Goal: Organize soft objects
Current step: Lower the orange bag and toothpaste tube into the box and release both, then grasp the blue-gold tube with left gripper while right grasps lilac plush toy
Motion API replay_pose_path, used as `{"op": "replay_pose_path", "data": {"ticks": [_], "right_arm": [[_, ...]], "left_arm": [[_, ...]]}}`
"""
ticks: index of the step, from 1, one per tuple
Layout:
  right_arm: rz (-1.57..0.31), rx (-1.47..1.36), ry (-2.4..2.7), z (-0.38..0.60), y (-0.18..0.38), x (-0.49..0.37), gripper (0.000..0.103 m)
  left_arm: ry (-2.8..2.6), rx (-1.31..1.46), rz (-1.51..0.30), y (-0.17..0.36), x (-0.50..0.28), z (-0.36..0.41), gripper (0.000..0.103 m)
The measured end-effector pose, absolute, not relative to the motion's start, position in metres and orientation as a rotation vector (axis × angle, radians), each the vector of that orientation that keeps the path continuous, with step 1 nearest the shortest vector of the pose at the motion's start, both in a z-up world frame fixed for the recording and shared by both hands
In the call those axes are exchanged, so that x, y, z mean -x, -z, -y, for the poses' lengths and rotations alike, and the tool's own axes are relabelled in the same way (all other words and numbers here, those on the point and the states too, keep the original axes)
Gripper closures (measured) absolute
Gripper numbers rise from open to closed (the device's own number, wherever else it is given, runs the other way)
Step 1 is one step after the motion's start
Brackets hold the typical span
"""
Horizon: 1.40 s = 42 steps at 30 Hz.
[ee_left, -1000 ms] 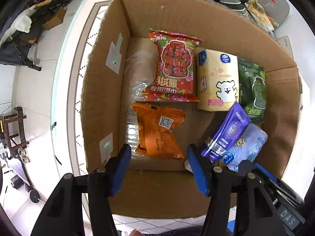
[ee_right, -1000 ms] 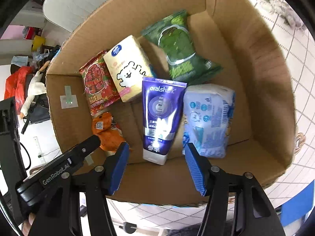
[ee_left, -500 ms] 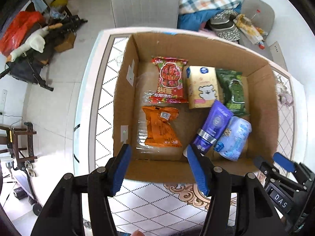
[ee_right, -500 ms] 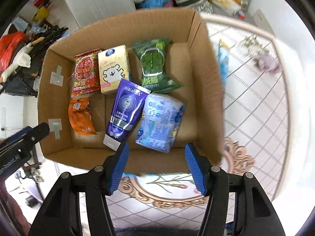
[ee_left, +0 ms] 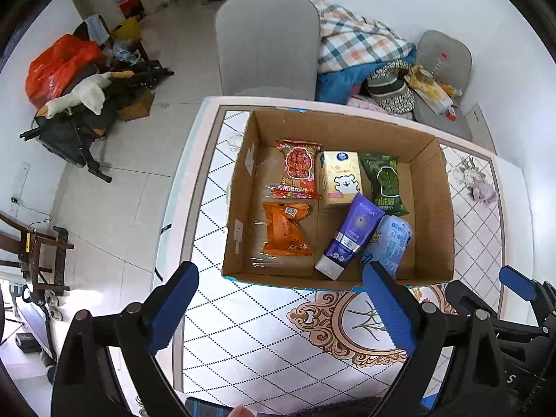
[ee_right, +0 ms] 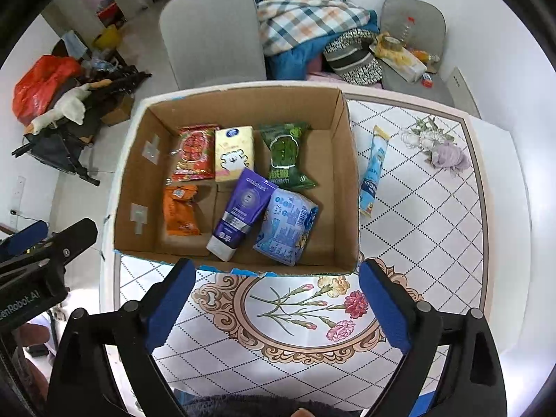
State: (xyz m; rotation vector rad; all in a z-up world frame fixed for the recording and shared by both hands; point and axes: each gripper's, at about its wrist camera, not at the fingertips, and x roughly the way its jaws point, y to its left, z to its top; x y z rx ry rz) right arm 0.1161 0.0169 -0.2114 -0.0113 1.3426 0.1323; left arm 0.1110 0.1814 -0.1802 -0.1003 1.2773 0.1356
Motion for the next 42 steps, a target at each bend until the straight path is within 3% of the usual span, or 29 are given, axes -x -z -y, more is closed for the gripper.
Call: {"op": "replay_pose_path", "data": {"ticks": [12, 18, 22, 28, 34, 42], "right_arm": [[-1.335, -0.079, -0.187, 0.024, 0.197, -0.117, 0.004], [-1.356, -0.216, -0.09, 0.12, 0.203, -0.139, 0.004], [-1.372, -0.26, 0.053, 0.206, 0.218, -0.158, 0.004], [-1.443, -0.365, 0.155, 0.308, 0.263, -0.195, 0.004], [-1.504, -0.495, 0.141, 0.359, 0.318, -0.247, 0.004], [-1.63, -0.681, 0.171, 0.392, 0.408, -0.324, 0.004]], "left_arm": [[-0.125, 0.058, -1.239, 0.153, -0.12, -0.131, 0.006], [0.043, -0.189, -1.224, 0.151, -0.184, -0.015, 0.006], [0.171, -0.328, -1.294, 0.185, -0.243, 0.069, 0.006], [0.263, -0.522, -1.53, 0.296, -0.314, 0.168, 0.007], [0.212, -0.497, -1.693, 0.378, -0.345, 0.192, 0.023], [0.135, -0.45, -1.766, 0.429, -0.352, 0.196, 0.026]]}}
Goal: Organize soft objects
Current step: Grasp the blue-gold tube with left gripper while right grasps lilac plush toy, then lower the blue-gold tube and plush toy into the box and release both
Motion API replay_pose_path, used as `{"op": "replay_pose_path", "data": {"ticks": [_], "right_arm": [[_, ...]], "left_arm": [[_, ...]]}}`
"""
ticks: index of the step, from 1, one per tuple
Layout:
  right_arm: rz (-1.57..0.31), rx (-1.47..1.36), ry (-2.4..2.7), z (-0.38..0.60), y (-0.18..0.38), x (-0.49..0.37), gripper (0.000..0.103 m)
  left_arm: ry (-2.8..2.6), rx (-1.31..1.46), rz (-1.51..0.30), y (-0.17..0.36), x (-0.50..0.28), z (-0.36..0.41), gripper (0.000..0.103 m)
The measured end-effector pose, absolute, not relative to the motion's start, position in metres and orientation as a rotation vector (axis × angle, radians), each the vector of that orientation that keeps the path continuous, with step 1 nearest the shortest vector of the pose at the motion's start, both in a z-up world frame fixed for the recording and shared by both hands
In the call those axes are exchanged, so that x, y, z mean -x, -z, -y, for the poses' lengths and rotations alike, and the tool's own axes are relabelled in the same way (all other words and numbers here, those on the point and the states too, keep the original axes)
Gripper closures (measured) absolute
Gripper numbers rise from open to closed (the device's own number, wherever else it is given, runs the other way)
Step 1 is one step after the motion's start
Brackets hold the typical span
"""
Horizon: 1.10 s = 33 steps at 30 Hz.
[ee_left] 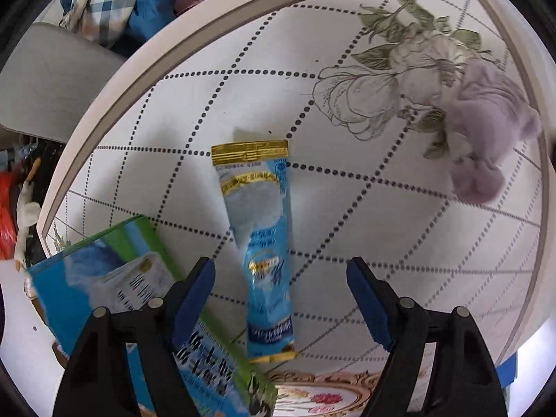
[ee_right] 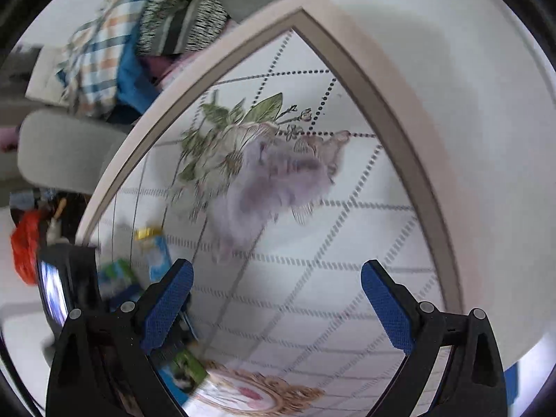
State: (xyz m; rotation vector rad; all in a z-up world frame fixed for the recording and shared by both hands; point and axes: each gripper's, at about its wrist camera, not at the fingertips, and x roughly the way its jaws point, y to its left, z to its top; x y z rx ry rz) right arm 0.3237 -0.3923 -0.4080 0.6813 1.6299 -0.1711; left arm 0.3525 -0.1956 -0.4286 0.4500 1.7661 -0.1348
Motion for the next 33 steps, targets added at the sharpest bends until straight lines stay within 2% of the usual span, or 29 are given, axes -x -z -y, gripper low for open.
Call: {"op": "replay_pose_path", "data": {"ticks": [3, 6, 8, 10, 12, 13, 15, 20, 25, 33], "right_arm": [[-1.654, -0.734, 0.195, 0.395, 0.432, -0.339, 0.004], [-1.681, -0.769, 0.208, 0.394, 0.451, -0.353, 0.006], [-1.697, -0.768, 0.216, 0.392, 0.459, -0.361, 0.013], [-1.721, -0.734, 0.221, 0.388, 0.465, -0.367, 0.033], [-1.733, -0.688, 0.224, 0.384, 0.468, -0.37, 0.051], [-1.729, -0.671, 0.226, 0.383, 0.467, -0.371, 0.058], [-1.734, -0.641, 0.212, 0.381, 0.466, -0.369, 0.063], [-1.741, -0.549, 0.181, 0.383, 0.46, -0.355, 0.067], [-1.713, -0.558, 0.11, 0.383, 0.439, -0.332, 0.067], [-1.603, -0.523, 0.001, 0.361, 0.363, -0.298, 0.067]], "left_arm": [[0.116, -0.418, -1.794, 0.442, -0.352, 0.192, 0.029], [0.107, -0.316, -1.795, 0.447, -0.353, 0.183, 0.041], [0.109, -0.232, -1.804, 0.446, -0.351, 0.177, 0.051], [0.117, -0.171, -1.799, 0.445, -0.347, 0.174, 0.068], [0.117, -0.146, -1.791, 0.444, -0.342, 0.174, 0.078], [0.113, -0.148, -1.783, 0.444, -0.34, 0.175, 0.079], [0.113, -0.142, -1.775, 0.443, -0.336, 0.178, 0.082], [0.146, -0.08, -1.781, 0.438, -0.324, 0.182, 0.086], [0.21, -0.043, -1.727, 0.407, -0.311, 0.188, 0.089], [0.291, 0.026, -1.552, 0.311, -0.296, 0.168, 0.09]]}}
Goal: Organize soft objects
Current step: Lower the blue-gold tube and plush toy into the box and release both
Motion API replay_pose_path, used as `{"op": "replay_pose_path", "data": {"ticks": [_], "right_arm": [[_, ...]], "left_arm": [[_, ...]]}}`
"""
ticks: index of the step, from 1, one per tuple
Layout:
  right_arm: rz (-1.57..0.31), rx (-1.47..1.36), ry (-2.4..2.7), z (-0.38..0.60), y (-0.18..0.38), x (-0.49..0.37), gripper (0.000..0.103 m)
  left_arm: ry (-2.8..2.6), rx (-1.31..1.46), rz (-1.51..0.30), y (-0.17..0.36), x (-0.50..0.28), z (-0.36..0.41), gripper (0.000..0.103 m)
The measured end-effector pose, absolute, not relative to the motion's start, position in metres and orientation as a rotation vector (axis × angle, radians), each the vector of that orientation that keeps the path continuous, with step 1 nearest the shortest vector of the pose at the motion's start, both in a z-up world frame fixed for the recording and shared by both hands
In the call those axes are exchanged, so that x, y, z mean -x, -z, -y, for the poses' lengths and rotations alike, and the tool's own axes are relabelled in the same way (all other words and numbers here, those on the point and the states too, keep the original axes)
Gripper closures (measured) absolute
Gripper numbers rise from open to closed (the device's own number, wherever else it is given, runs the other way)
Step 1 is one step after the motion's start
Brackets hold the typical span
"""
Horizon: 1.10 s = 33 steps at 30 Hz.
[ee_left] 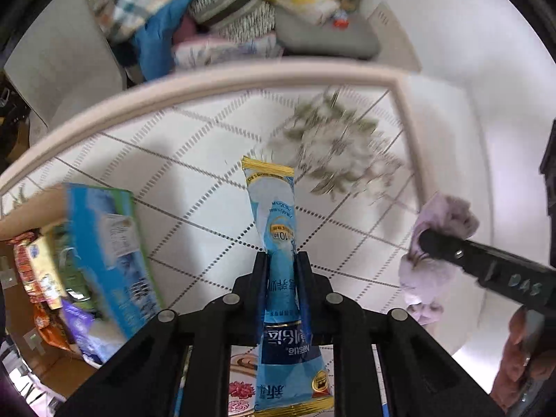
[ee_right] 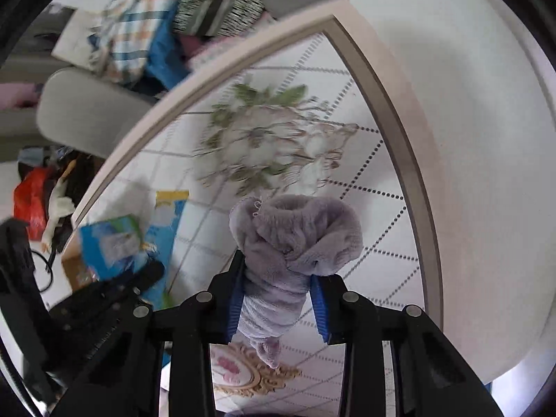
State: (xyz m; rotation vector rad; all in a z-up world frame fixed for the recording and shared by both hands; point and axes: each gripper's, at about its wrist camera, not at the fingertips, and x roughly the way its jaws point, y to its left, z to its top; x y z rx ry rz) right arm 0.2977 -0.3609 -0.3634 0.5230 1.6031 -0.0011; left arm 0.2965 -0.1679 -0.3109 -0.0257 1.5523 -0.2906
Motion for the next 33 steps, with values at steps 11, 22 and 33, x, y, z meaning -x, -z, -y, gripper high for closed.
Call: {"op": "replay_pose_path", "data": {"ticks": [11, 22, 33], "right_arm": [[-1.47, -0.361, -0.219, 0.241, 0.249, -0.252, 0.067], [-1.514, -0.098, -0.362, 0.06, 0.246, -0.243, 0.067], [-1.602, 0.111, -0.239, -0.006, 0.309, -0.282, 0.067]], "left_arm": [[0.25, 0.099, -1.356, 0.183, -0.263, 0.05, 0.09], [0.055, 0.124, -1.339, 0.182, -0.232, -0.115, 0.09], [-0.027, 0.136, -1.525, 0.28, -0.26, -0.198, 0.09]]}}
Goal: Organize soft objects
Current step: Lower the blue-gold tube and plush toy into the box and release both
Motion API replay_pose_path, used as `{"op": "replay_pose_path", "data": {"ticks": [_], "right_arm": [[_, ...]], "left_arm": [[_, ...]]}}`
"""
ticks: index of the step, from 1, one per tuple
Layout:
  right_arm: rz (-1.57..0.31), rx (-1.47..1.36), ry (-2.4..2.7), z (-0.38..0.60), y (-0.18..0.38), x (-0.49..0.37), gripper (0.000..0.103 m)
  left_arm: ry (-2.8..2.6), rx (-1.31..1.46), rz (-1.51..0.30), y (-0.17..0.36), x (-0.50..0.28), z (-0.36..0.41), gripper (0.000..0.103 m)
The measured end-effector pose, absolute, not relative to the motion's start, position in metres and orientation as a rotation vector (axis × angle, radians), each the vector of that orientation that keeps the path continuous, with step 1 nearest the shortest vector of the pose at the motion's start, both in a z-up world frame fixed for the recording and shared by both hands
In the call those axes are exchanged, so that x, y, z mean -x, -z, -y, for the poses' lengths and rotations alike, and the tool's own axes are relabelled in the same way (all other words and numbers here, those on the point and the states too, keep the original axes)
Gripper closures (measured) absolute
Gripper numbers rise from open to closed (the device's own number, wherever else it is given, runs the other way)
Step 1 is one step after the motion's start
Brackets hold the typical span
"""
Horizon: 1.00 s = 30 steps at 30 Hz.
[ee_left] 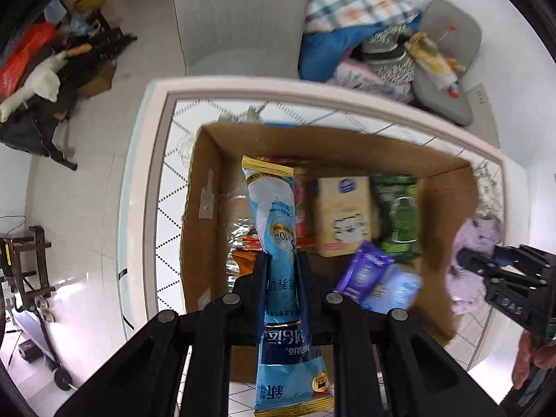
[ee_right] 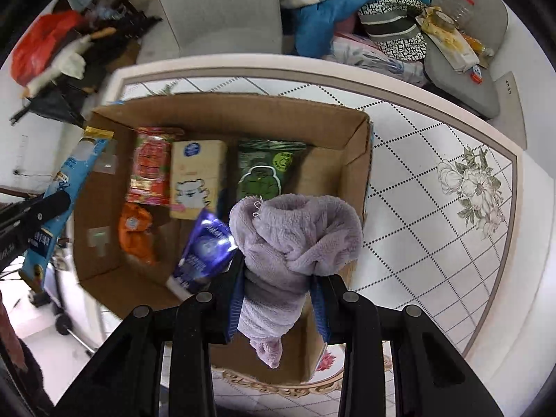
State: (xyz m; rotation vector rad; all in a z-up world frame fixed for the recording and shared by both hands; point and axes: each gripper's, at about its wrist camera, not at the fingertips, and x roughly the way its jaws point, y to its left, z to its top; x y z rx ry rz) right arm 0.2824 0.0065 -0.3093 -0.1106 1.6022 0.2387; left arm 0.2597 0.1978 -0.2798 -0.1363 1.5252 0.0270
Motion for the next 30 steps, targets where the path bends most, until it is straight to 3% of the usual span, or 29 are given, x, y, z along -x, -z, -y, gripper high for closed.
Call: {"op": "replay_pose_path", "data": {"ticks": [8, 14, 16, 19, 21, 24, 28, 30], "right_arm": [[-1.638, 0.188, -0.177, -0.015, 0.346, -0.298, 0.067], [-1.664, 0.222, -0.133, -0.02, 0.365, -0.305, 0.063], [-1.664, 0.227, -0.116, -0.019, 0.368, -0.306, 0.057], [-1.657, 0.213, -0.106, -0.017, 0.366, -0.306, 0.042], [-1.648, 0.205, -0.091, -0.016, 0.363, -0.306, 0.031], [-1.646, 0.171, -0.1, -0.014, 0.358, -0.304, 0.029], [-1.635, 0.127, -0.117, -0.015, 0.349, -0.296, 0.017], [-1.629, 0.111, -0.119, -0.015, 0.345, -0.291, 0.017]], "left_arm": [[-0.081, 0.062, -1.629, 0.341, -0.272, -0.216, 0.089], [-0.109, 0.099, -1.672, 0.35, -0.273, -0.225, 0.083], [-0.117, 0.088, -1.661, 0.347, -0.274, -0.226, 0.075], [-0.111, 0.095, -1.641, 0.338, -0.274, -0.228, 0.071], [-0.113, 0.087, -1.624, 0.333, -0.275, -0.227, 0.06], [-0.108, 0.093, -1.581, 0.321, -0.272, -0.227, 0.04], [-0.116, 0.095, -1.533, 0.308, -0.262, -0.224, 0.012], [-0.109, 0.119, -1.526, 0.305, -0.255, -0.22, 0.011]]}}
